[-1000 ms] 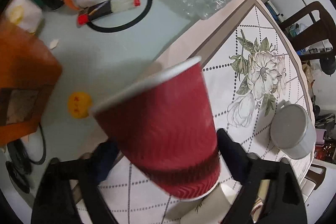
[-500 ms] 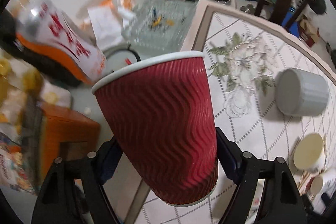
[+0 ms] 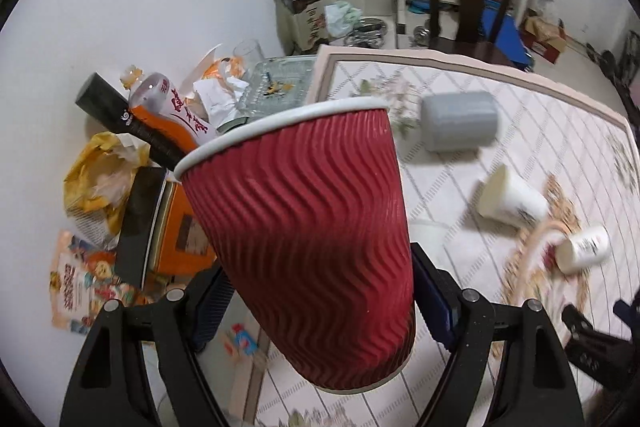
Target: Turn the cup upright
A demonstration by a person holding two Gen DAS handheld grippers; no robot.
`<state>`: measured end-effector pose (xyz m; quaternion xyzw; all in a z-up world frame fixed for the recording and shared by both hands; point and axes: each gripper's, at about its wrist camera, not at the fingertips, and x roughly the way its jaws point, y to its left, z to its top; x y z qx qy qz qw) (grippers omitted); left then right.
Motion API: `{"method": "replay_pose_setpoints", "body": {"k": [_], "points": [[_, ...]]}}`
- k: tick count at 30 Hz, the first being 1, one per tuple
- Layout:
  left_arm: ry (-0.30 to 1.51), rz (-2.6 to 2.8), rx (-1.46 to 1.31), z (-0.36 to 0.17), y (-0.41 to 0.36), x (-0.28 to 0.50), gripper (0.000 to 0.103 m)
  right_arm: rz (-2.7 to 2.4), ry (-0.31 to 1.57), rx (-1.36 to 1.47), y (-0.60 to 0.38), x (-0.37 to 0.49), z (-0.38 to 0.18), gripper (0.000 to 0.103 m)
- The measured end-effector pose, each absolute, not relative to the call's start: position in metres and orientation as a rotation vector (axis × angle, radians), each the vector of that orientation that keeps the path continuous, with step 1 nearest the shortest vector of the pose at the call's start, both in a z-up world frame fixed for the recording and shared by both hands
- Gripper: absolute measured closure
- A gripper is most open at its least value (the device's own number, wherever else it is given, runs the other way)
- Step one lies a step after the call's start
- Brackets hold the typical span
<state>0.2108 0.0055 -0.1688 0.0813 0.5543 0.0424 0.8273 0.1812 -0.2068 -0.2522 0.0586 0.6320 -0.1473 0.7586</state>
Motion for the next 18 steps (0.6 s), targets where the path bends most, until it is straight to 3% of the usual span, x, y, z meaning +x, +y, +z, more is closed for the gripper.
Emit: {"method": "replay_pose_setpoints", "body": {"k": [7, 18], "points": [[1.223, -0.032, 0.249, -0.192, -0.066, 0.154, 0.024, -0.370, 1.392, 0.196, -0.264, 0.123, -0.264, 0.000], [1.473, -0.243, 0.351, -0.305, -0.165, 0.097, 0.024, -0.507, 1.487, 0.299, -0.340, 0.047, -0.314, 0.000]]}}
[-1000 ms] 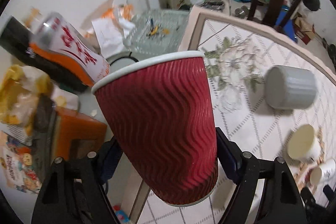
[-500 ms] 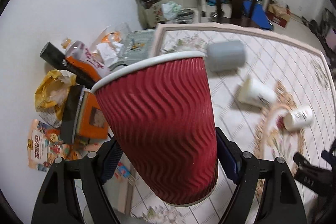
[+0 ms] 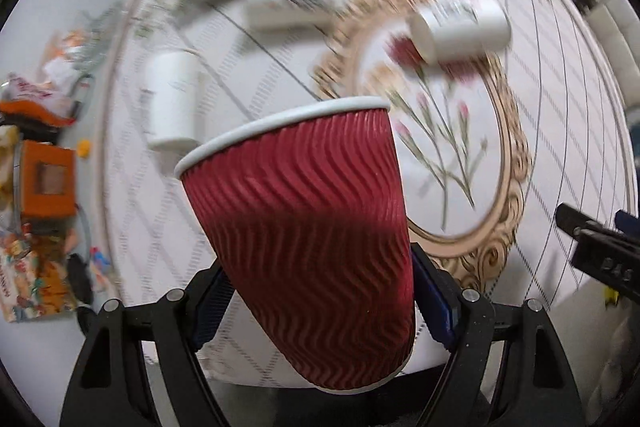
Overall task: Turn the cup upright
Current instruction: 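Rotate the held red cup with the right tool so its rim faces up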
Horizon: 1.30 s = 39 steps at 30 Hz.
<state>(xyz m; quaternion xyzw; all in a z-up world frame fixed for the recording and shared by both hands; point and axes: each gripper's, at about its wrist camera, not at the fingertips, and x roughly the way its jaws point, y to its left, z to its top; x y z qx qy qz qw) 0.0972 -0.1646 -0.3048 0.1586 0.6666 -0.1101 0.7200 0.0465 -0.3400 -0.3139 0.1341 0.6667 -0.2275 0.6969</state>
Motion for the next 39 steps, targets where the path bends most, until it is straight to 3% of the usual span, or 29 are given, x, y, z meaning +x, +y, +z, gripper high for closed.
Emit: {"method": "replay_pose_setpoints", "body": {"k": [12, 16, 26, 39], "points": [[1.596, -0.284, 0.355, -0.365, -0.195, 0.088, 0.022, -0.571, 1.544, 0.322, -0.373, 0.008, -0.339, 0.000], [1.592, -0.255, 0.371, -0.371, -0.199, 0.090, 0.003, -0.571, 1.545, 0.323, -0.374, 0.013, -0.338, 0.000], [1.592, -0.223, 0.320, -0.370, -0.186, 0.098, 0.003, -0.548, 1.544, 0.313, -0.377, 0.023, -0.341, 0.000], [1.558, -0.223, 0.247, -0.317, -0.175, 0.101, 0.003, -0.518, 1.523, 0.304, -0.376, 0.028, -0.329, 0.000]]}}
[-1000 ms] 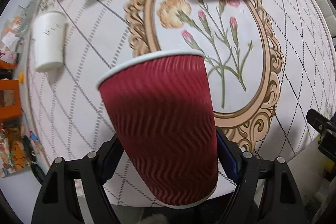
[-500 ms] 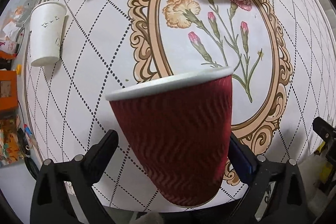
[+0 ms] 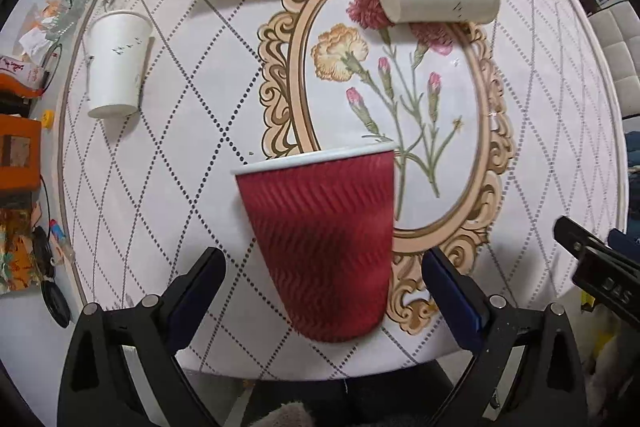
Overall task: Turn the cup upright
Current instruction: 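Rotate the held red cup with the right tool so its rim faces up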
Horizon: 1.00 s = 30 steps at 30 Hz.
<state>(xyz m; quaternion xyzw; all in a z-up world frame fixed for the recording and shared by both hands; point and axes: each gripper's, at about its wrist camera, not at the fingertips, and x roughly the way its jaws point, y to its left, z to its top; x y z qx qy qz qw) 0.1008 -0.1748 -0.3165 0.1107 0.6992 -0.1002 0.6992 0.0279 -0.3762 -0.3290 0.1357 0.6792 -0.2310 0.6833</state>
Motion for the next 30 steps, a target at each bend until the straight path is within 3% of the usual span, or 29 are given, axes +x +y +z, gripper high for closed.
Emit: {"method": "replay_pose_setpoints", "body": {"k": [16, 30], "points": [[1.406, -0.112, 0.179, -0.237, -0.138, 0.081, 0.003, -0.415, 1.453, 0.328, -0.354, 0.034, -0.288, 0.000], [1.458, 0.026, 0.155, -0.302, -0.032, 0.083, 0.000, -0.171, 1.488, 0.217, -0.229, 0.072, -0.286, 0.000]]}}
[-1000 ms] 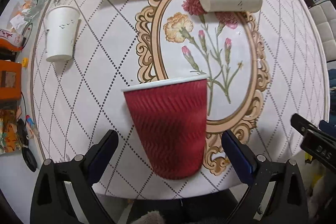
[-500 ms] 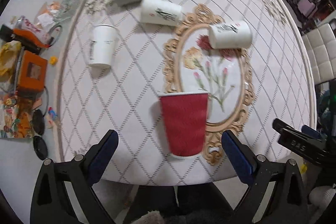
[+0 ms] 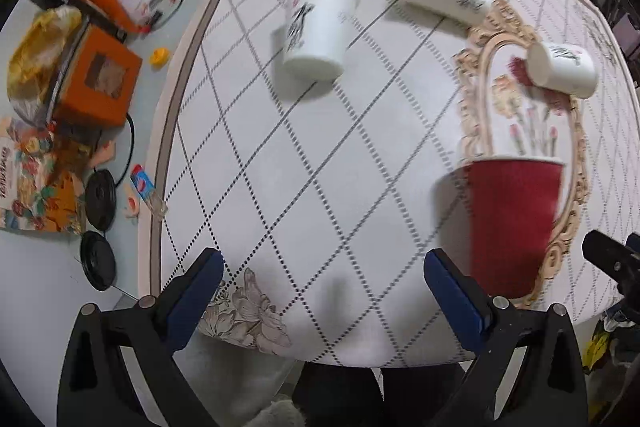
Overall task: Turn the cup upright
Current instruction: 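Rotate the held red cup with the right tool so its rim faces up, then lower the upright red cup onto the tablecloth and open the right tool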
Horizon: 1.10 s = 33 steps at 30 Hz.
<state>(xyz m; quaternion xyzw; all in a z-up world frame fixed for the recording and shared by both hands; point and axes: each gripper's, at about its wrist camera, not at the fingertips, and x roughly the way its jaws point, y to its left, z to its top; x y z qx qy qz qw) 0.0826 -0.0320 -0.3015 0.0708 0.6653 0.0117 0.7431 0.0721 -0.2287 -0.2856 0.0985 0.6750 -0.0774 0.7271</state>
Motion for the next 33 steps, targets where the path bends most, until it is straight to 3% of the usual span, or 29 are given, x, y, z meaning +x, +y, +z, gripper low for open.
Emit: {"method": "replay_pose_setpoints", "body": {"k": [7, 14, 24, 33], "points": [[1.511, 0.023, 0.156, -0.334, -0.009, 0.083, 0.001, -0.126, 1.579, 0.163, -0.185, 0.109, -0.314, 0.007], [1.535, 0.036, 0.139, -0.345, 0.009, 0.087, 0.001, -0.122, 1.661, 0.180, -0.174, 0.123, -0.342, 0.027], [1.545, 0.027, 0.139, -0.343, 0.020, 0.093, 0.001, -0.131, 1.603, 0.200, -0.170, 0.117, -0.334, 0.028], [1.592, 0.026, 0.076, -0.344, 0.019, 0.118, 0.001, -0.123, 1.312, 0.242, -0.173, 0.126, -0.287, 0.028]]}}
